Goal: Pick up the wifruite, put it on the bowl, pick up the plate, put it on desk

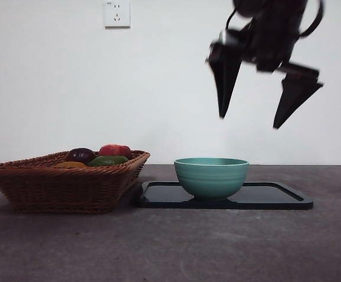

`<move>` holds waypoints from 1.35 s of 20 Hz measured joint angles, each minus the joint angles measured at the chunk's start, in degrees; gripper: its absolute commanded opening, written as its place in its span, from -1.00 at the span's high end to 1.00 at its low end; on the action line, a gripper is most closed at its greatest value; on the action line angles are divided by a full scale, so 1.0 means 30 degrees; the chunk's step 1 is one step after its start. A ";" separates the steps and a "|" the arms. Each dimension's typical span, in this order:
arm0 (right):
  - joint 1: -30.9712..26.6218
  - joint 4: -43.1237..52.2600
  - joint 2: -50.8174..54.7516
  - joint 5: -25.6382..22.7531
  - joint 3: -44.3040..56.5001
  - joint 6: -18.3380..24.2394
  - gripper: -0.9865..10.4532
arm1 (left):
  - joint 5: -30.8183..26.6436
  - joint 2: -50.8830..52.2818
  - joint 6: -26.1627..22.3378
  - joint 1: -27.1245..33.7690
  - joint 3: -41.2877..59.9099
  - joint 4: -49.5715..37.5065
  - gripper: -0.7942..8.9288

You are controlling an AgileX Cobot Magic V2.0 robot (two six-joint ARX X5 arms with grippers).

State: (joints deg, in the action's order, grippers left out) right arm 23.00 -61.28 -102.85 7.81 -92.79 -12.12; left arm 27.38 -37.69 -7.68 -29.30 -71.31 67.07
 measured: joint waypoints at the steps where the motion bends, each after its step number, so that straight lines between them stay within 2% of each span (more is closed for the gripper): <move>1: -0.0124 0.0044 -0.0838 -0.0153 -0.0561 0.0102 -0.07 | 0.0000 0.0000 0.0000 0.0000 0.0000 0.0000 -0.45; 8: -0.1166 0.1217 -0.4444 -0.0182 -0.1953 0.0262 -0.05 | 0.0000 0.0000 0.0007 0.0000 0.0000 0.0000 -0.45; 12: -0.1625 0.2098 -0.4983 -0.0153 -0.1953 0.0277 0.24 | 0.0000 0.0000 0.0000 0.0000 0.0000 0.0000 -0.45; 15: -0.1654 0.2069 -0.5013 0.0073 -0.1953 0.0401 0.27 | 0.0000 0.0000 0.0000 0.0000 0.0000 0.0000 -0.45; 18: -0.1676 0.2098 -0.5078 0.1508 -0.1953 0.0415 0.32 | 0.0000 -0.0007 0.0000 0.0000 0.0000 0.0007 -0.45; 19: -0.1668 0.2098 -0.5231 0.1734 -0.1953 0.0408 0.38 | 0.0000 0.0000 0.0000 0.0000 0.0000 0.0007 -0.45; 21: -0.1676 0.2033 -0.5690 0.1887 -0.1967 0.0401 0.61 | 0.0000 0.0000 0.0000 0.0000 0.0000 0.0007 -0.45; 23: -0.1676 0.1945 -0.5807 0.1887 -0.1967 0.0401 0.71 | 0.0000 -0.0007 0.0000 0.0000 0.0000 0.0015 -0.45; 24: -0.1676 0.1916 -0.5807 0.1887 -0.1982 0.0401 0.81 | 0.0000 0.0000 0.0000 0.0000 0.0000 0.0015 -0.45; 27: -0.1676 0.1894 -0.5807 0.1858 -0.1982 0.0393 0.82 | 0.0000 0.0000 0.0000 0.0000 0.0000 0.0058 -0.45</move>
State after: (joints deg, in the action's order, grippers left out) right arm 17.98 -55.59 -120.27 13.39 -98.74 -10.94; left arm 27.38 -37.69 -7.68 -29.30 -71.31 67.24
